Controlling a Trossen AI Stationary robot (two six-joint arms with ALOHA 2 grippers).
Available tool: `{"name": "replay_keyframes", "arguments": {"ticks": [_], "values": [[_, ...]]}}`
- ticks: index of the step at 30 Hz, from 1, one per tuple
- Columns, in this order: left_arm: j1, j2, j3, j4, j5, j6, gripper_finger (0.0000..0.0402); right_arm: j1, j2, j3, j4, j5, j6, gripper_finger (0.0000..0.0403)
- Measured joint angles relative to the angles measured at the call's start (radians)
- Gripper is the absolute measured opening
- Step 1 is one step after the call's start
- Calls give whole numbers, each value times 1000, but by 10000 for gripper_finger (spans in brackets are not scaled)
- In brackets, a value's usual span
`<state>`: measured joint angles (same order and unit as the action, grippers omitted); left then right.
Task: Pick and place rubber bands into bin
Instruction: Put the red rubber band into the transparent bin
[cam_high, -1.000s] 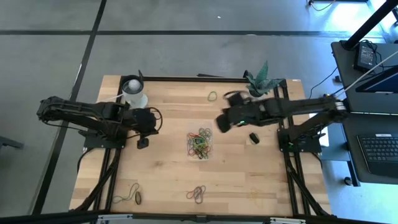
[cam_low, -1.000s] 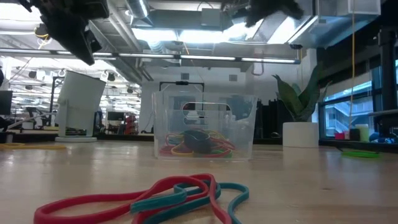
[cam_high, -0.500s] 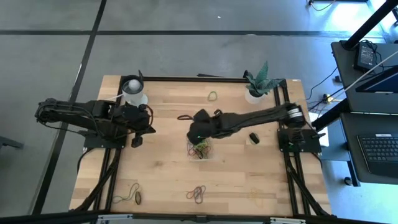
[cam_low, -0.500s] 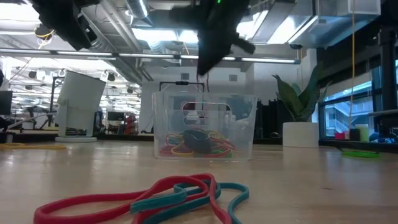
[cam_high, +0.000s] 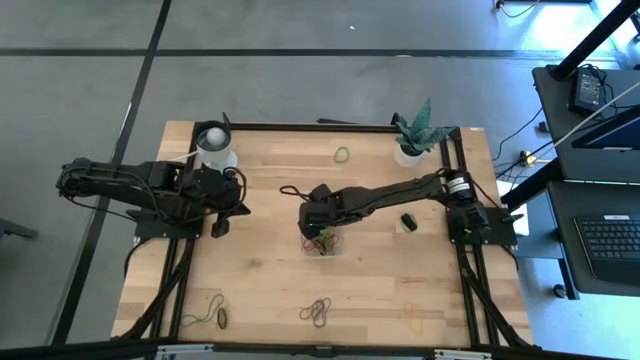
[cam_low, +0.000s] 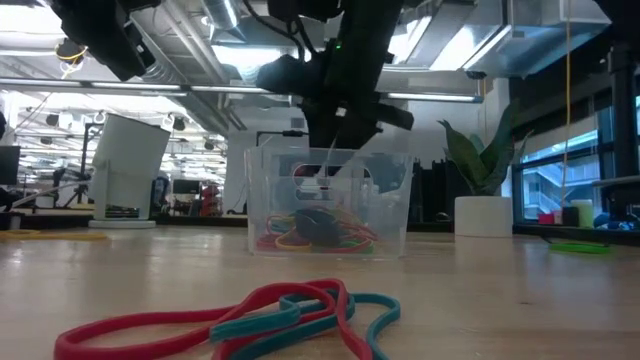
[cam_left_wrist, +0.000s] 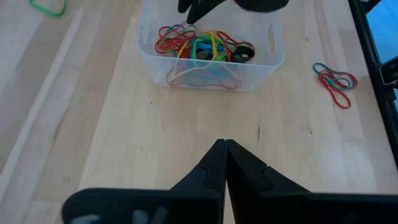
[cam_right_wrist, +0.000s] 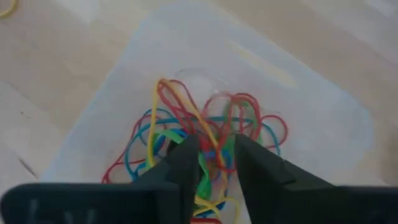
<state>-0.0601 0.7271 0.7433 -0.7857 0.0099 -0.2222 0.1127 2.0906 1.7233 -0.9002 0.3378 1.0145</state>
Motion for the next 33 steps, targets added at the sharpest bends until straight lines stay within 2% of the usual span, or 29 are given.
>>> {"name": "replay_keyframes", "arguments": {"ticks": [8,11,14,17,22,26,33], "values": [[-30,15,2,3,9,23,3,13,-95,0,-46,13,-41,163],[-87,53,3,10,-26,-16,3,47,-148,0,-35,93,-137,160],[-153,122,4,16,-78,-74,3,79,-213,-44,-29,111,-190,144],[-220,212,24,31,-101,-125,3,105,-293,-156,-9,120,-194,124],[-325,392,148,37,-192,-181,3,178,-490,-426,156,119,-154,103],[-383,551,286,34,-266,-214,3,261,-664,-631,269,113,-112,94],[-447,843,575,-5,-317,-281,3,405,-902,-877,279,113,-24,90]]}}
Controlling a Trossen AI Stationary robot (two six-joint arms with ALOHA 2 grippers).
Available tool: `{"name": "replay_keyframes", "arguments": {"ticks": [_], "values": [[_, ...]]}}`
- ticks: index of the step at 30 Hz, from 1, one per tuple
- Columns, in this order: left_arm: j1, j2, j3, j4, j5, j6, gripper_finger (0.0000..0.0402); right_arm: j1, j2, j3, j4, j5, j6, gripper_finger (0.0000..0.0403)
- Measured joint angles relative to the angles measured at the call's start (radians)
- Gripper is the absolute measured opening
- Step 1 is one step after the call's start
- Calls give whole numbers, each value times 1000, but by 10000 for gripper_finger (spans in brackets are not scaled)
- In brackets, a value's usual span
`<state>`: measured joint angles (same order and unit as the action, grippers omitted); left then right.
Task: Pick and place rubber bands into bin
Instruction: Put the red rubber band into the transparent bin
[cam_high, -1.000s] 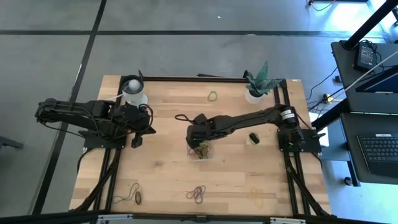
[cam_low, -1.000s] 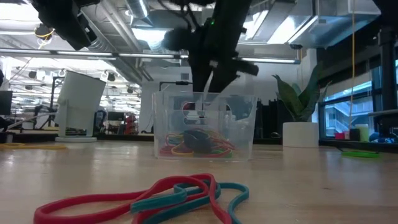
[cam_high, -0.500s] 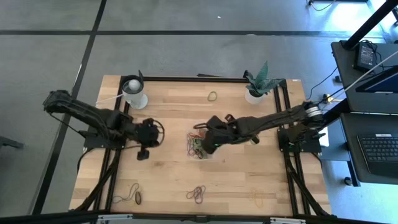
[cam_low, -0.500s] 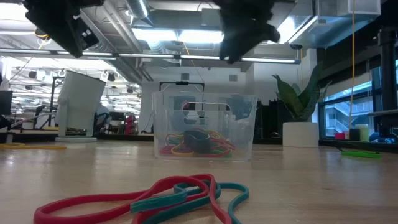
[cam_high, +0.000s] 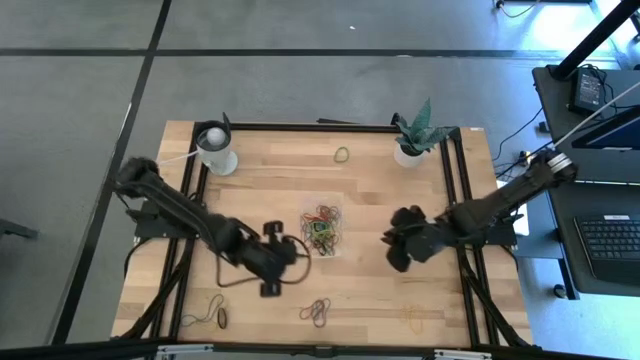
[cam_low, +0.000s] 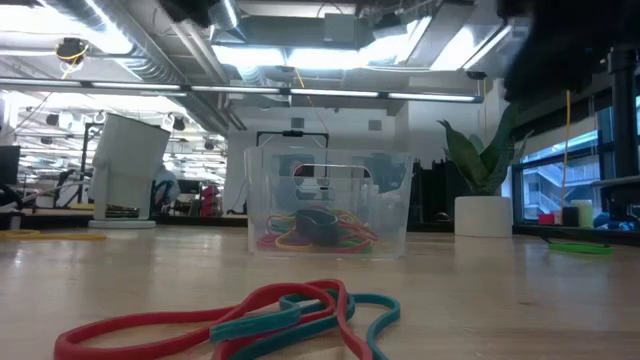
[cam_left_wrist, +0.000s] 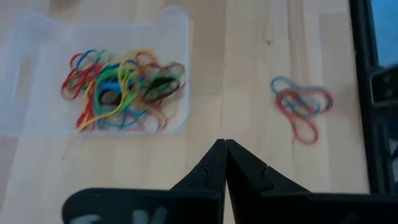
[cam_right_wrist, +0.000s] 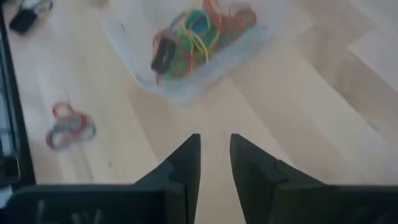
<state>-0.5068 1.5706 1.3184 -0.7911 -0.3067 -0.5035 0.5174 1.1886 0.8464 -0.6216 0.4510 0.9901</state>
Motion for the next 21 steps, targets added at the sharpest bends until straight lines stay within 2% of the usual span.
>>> {"name": "replay_keyframes", "arguments": {"ticks": [4,10,17,21], "values": [[-11,151,155,-57,-15,-38,3,53,-71,-90,3,-1,-1,90],[-10,322,321,-103,1,-135,3,70,-91,-157,4,-4,0,89],[-15,424,356,-102,20,-349,4,70,-91,-164,21,-27,0,90],[-28,450,356,-103,17,-416,4,69,-91,-164,21,-27,-1,90]]}}
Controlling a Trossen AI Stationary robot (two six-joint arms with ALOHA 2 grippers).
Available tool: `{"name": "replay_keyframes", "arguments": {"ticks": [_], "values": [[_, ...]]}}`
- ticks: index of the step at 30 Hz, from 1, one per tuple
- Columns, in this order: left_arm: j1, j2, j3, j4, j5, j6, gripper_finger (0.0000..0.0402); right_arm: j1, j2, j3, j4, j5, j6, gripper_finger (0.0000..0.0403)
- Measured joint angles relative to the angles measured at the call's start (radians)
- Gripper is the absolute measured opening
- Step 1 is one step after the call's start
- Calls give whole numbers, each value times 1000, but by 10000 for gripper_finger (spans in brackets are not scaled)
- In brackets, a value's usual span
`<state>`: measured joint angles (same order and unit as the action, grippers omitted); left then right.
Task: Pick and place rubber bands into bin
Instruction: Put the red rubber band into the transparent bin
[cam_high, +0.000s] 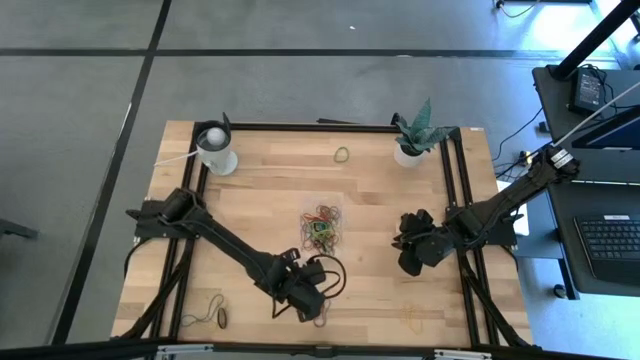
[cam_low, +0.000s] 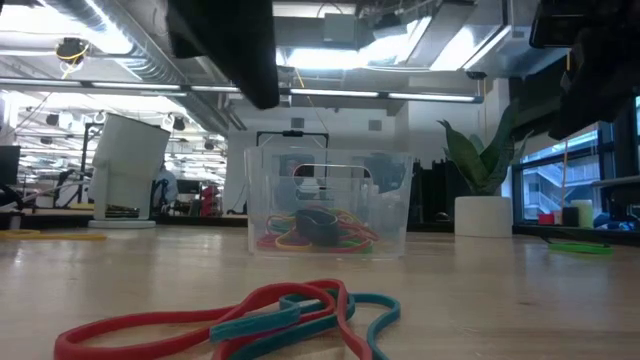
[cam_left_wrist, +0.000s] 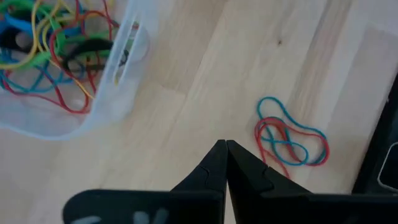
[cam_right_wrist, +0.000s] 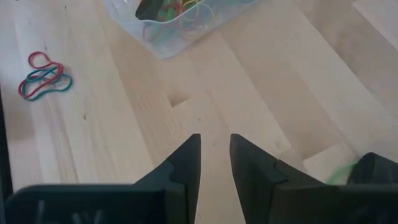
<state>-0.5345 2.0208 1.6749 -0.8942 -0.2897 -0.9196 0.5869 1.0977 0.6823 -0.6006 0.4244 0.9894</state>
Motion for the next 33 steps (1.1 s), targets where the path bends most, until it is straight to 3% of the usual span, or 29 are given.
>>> {"name": "replay_keyframes", "arguments": {"ticks": [10,16,24,33], "values": [[-12,11,-36,-2,-72,-204,11,0,0,0,2,0,-2,90],[-36,40,-38,37,-55,-218,71,0,0,0,6,0,2,90],[-109,89,-35,215,-53,46,154,0,3,0,17,0,4,90],[-155,220,-35,264,-85,113,159,0,23,0,47,1,5,90]]}}
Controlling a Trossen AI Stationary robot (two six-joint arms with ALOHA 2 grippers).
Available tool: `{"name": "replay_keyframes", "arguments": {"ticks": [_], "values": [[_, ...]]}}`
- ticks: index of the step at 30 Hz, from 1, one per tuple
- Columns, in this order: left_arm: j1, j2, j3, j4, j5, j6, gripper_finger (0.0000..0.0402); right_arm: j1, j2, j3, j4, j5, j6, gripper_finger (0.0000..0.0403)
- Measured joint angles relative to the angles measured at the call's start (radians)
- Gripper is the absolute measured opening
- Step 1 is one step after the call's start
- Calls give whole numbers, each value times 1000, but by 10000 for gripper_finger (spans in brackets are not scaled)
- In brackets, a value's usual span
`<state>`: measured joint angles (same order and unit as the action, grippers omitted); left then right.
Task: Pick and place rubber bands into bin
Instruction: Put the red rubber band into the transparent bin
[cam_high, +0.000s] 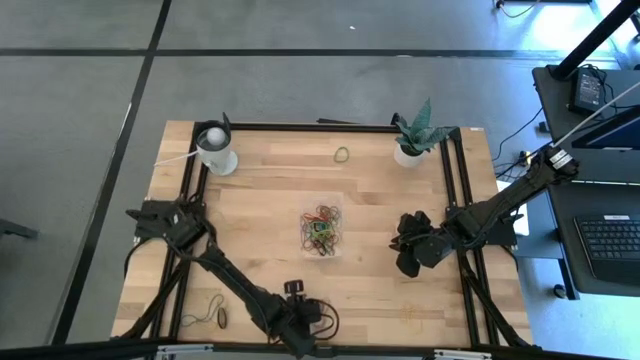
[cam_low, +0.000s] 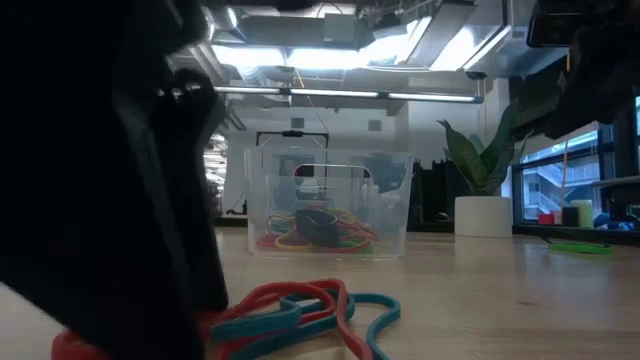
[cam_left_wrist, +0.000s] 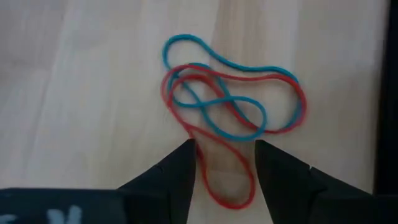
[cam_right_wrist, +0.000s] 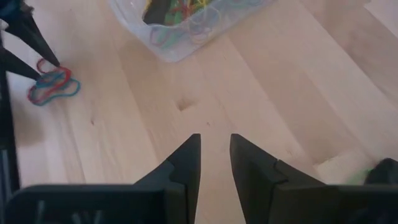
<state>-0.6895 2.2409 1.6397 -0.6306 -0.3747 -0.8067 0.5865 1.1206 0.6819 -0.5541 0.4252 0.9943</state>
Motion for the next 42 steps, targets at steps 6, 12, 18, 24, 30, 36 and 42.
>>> {"name": "replay_keyframes", "arguments": {"ticks": [6,12,18,24,30,36,42], "values": [[-7,41,5,-1,2,2,130,0,4,0,7,0,5,90],[-8,12,1,-46,24,29,23,0,5,0,14,0,8,90],[-12,-53,-8,-103,44,40,3,0,5,0,13,1,8,90],[-8,-162,-3,-148,-2,62,3,0,5,0,13,2,-1,90],[-10,-271,-2,-158,-101,159,3,0,5,0,12,3,-4,90],[19,-366,-1,-157,-214,288,3,0,5,0,12,11,-3,90],[111,-433,0,-158,-236,463,3,0,5,0,26,29,0,90]]}}
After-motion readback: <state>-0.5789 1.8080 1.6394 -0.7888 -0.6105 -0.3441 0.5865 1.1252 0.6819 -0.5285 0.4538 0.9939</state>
